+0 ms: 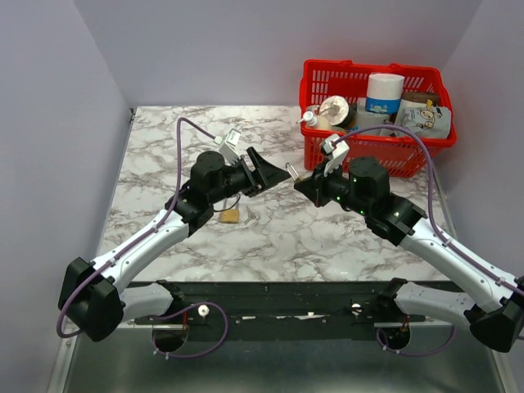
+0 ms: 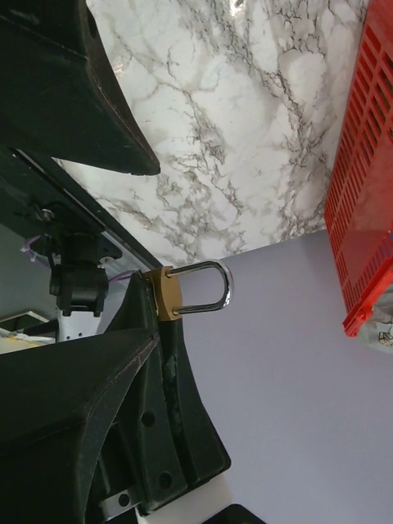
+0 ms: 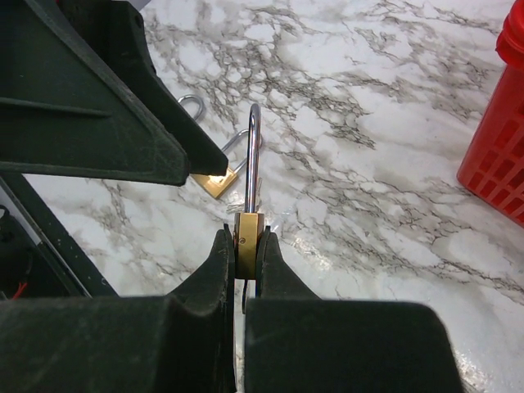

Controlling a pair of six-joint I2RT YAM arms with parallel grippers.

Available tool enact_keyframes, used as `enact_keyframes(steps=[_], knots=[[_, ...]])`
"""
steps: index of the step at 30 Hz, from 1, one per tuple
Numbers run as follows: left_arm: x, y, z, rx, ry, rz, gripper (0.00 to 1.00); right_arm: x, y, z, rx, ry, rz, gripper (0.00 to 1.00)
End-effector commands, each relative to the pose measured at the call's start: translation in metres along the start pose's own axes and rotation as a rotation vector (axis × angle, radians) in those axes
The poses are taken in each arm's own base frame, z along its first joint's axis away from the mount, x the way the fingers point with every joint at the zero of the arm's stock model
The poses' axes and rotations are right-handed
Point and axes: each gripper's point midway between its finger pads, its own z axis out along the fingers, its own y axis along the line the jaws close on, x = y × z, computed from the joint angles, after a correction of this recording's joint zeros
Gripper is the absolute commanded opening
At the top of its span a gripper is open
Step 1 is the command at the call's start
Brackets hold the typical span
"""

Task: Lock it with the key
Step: Lock the lock, then remove the key from the lock.

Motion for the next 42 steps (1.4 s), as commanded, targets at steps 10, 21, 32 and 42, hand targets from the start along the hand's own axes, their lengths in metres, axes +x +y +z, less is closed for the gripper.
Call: enact_keyframes(steps=[10,21,32,42], knots=[[-0.006,-0.015,0.017,0.033,-0.039,-0.057,0.69,-0.004,0.011,0.01,0.011,-0.041,-0.034,0.01],[-0.007,-0.016,0.021,0.043,-0.046,-0.075,0.49,0.002,0.012,0.013,0.025,-0.037,-0.039,0.01],[-0.002,-0.014,0.025,0.032,-0.034,-0.09,0.41,0.003,0.01,0.017,0.042,-0.034,-0.031,0.01],[0.005,-0.011,0.026,0.013,-0.017,-0.095,0.42,0.005,0.007,0.018,0.06,-0.032,-0.026,0.01]])
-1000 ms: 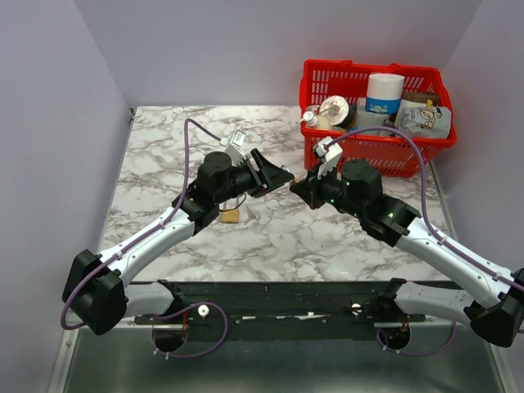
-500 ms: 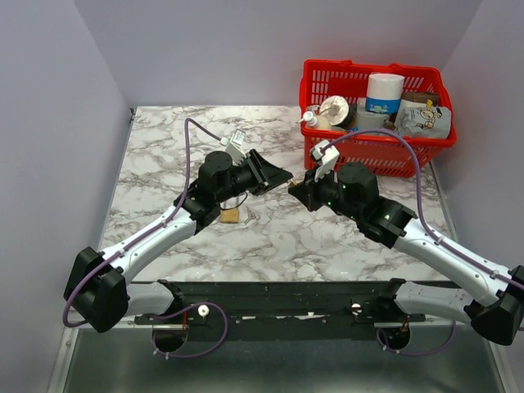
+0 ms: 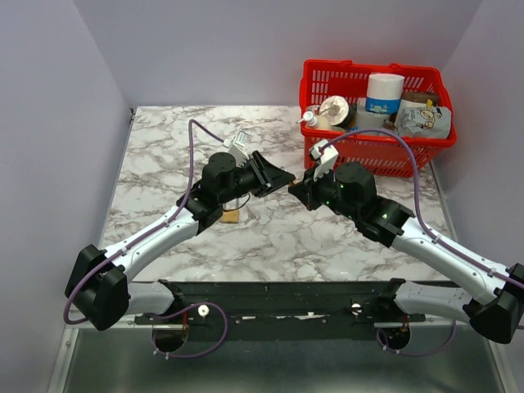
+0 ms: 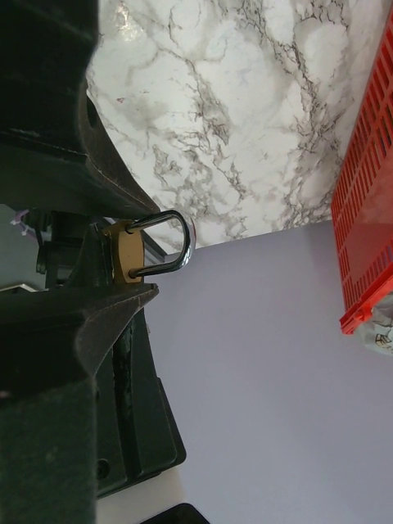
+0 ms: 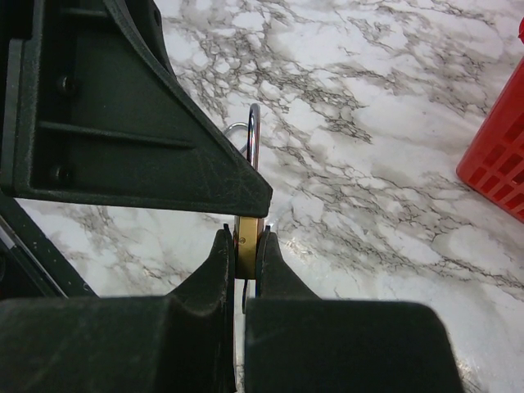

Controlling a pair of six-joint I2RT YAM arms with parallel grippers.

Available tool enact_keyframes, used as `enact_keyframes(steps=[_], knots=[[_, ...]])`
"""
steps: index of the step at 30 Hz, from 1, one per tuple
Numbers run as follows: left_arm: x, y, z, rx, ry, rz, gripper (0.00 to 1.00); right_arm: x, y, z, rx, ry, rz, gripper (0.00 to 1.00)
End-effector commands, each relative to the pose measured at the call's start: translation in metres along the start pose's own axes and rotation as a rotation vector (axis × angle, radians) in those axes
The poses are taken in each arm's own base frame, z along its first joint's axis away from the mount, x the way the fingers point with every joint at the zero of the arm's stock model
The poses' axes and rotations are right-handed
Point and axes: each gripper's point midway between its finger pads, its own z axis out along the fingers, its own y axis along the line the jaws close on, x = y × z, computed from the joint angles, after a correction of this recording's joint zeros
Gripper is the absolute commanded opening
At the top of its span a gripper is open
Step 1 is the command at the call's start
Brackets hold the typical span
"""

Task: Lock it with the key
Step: Remove the key from the lock.

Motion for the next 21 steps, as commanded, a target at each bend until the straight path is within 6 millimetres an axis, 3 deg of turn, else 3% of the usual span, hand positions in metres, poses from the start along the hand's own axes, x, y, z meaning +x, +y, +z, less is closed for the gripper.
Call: enact_keyframes(steps=[1,5,6,7,9,10,11,16,19,21], knots=[[-0.005,-0.013,0.002,0.019,-0.018,0.0,0.41,-0.009,0.0,0.003,0.018,-0.046,0.01,0.01],[-0.006,-0.014,0.002,0.023,-0.023,0.003,0.21,-0.009,0.003,0.003,-0.002,-0.045,0.01,0.01],[-0.006,-0.014,0.002,0.023,-0.021,0.003,0.07,-0.008,0.005,0.002,-0.011,-0.044,0.009,0.01],[-0.006,-0.013,0.002,0.02,-0.021,-0.002,0.0,-0.005,0.007,0.002,-0.024,-0.037,0.017,0.08],[-0.013,-0.011,-0.001,0.013,-0.028,-0.006,0.0,-0.004,0.007,-0.001,-0.03,-0.034,0.021,0.28],[-0.015,-0.01,-0.002,0.011,-0.03,-0.005,0.0,0.0,0.007,-0.002,-0.033,-0.026,0.016,0.46],[-0.019,-0.011,-0.005,0.013,-0.036,0.004,0.0,0.004,0.007,-0.004,-0.038,-0.011,0.008,0.5],[-0.031,-0.006,-0.015,-0.002,-0.051,0.019,0.0,0.013,-0.001,-0.018,-0.028,0.029,0.001,0.52],[-0.031,-0.006,-0.016,0.001,-0.049,0.014,0.0,0.02,-0.003,-0.022,-0.034,0.049,-0.016,0.43],[-0.031,-0.007,-0.016,0.007,-0.052,0.014,0.0,0.019,-0.003,-0.024,-0.038,0.041,-0.028,0.42]])
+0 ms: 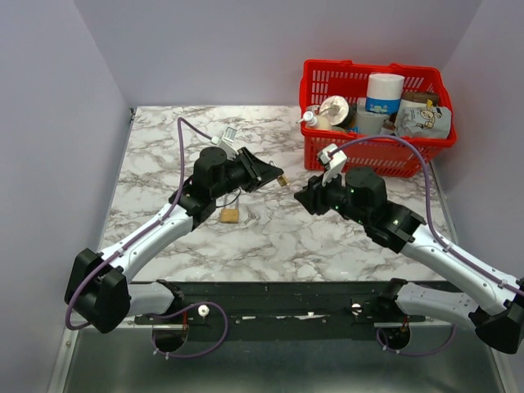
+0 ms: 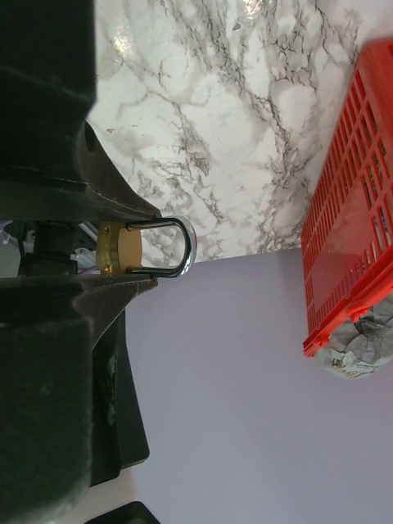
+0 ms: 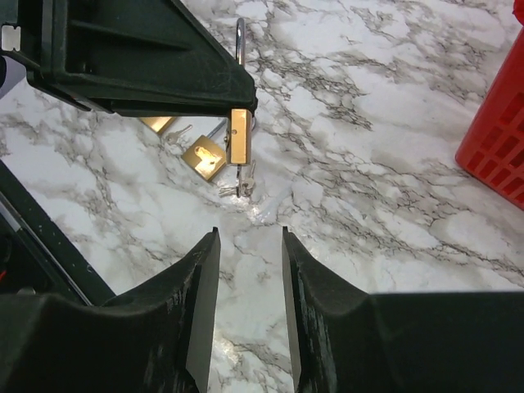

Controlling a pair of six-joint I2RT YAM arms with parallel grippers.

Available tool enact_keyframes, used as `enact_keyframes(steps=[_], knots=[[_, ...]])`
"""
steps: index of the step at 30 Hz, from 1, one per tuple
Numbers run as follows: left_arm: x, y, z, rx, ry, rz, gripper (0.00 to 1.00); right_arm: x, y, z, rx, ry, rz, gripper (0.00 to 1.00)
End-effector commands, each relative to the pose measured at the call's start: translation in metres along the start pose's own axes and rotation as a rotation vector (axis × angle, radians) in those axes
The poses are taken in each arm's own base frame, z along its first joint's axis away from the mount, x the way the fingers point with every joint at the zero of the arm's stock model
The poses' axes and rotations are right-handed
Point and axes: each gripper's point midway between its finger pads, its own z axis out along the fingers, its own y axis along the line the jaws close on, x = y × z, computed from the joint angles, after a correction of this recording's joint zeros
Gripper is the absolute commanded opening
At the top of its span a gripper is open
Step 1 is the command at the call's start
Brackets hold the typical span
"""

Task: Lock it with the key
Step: Remove the key from the lock.

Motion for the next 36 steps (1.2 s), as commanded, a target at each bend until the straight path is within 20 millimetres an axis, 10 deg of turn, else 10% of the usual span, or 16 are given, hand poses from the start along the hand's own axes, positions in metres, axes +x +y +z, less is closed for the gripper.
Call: enact_keyframes(steps=[1,18,36], knots=[[0.0,-0.025,-0.009,0.072,0.01,0.019,0.0,0.011,-0.001,-0.007,-0.016,0.031,-0.032,0.42],[0.012,-0.028,-0.007,0.083,0.039,0.006,0.0,-0.013,0.019,0.014,-0.121,-0.016,-0.069,0.38],[0.013,-0.012,-0.004,0.012,0.026,0.004,0.0,-0.009,0.019,0.024,-0.114,0.004,-0.052,0.01]])
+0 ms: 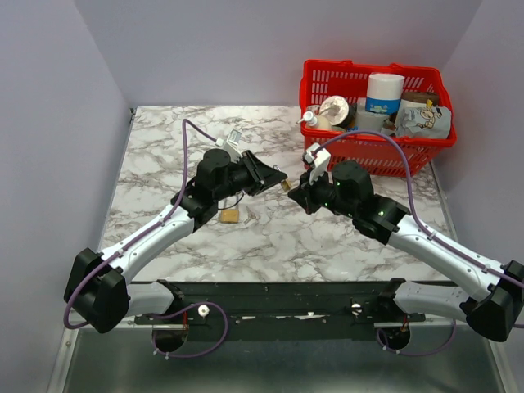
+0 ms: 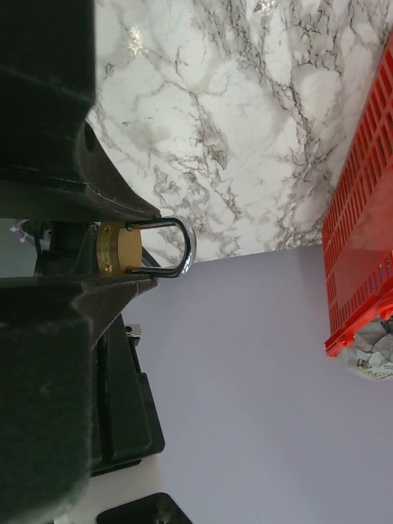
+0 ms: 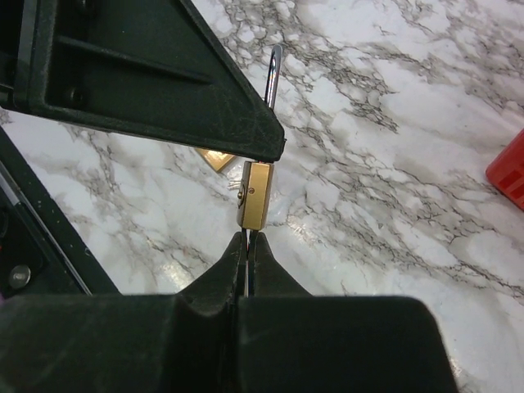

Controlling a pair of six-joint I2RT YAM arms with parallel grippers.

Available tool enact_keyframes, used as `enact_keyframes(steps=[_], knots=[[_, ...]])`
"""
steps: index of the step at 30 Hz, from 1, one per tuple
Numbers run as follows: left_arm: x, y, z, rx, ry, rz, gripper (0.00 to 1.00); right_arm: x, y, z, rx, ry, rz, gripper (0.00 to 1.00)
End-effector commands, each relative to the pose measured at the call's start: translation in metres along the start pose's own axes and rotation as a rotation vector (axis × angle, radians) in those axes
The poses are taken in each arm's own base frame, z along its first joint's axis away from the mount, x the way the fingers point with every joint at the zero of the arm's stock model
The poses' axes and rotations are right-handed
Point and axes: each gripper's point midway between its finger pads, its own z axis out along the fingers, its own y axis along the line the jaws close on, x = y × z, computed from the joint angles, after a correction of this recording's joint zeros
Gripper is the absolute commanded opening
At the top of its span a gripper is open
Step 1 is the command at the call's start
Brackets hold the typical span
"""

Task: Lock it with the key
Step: Remove the key from the lock, then place the lock at the center of the board.

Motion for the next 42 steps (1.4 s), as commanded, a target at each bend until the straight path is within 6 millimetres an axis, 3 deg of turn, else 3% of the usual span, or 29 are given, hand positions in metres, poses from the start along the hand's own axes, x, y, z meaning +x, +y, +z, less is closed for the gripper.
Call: enact_keyframes(steps=[1,10,20,23,26,30,32,33,36,38,39,42], knots=[[-0.004,-0.006,-0.003,-0.001,-0.025,0.0,0.0,-0.019,0.008,0.001,-0.036,-0.052,-0.007,0.01],[-0.031,0.009,0.001,-0.066,-0.104,-0.013,0.0,0.003,0.009,-0.001,-0.039,-0.002,0.052,0.01],[-0.069,0.003,0.002,-0.064,-0.196,0.002,0.0,0.025,0.019,-0.007,-0.083,0.052,0.135,0.01],[-0.071,0.011,-0.001,-0.113,-0.202,0.073,0.0,0.033,0.012,-0.008,-0.035,0.064,0.173,0.01],[-0.051,0.043,-0.005,-0.245,-0.131,0.159,0.0,0.05,0.003,-0.011,0.01,0.098,0.231,0.01],[0.011,0.088,-0.009,-0.409,0.066,0.269,0.0,0.067,-0.003,-0.012,0.03,0.123,0.269,0.01],[0.021,0.106,-0.009,-0.474,0.119,0.306,0.0,0.075,-0.005,-0.01,0.04,0.133,0.305,0.01],[0.03,0.125,-0.008,-0.535,0.168,0.29,0.0,0.077,-0.008,-0.008,0.058,0.132,0.318,0.01],[0.033,0.143,0.005,-0.601,0.214,0.283,0.0,0.085,-0.017,-0.004,0.109,0.116,0.337,0.01],[0.028,0.141,0.015,-0.605,0.209,0.298,0.0,0.095,-0.018,0.002,0.112,0.147,0.336,0.01],[0.03,0.153,0.018,-0.651,0.222,0.298,0.0,0.096,-0.014,0.004,0.086,0.155,0.334,0.01],[0.032,0.167,0.028,-0.7,0.247,0.291,0.0,0.106,-0.016,0.014,0.099,0.2,0.331,0.01]])
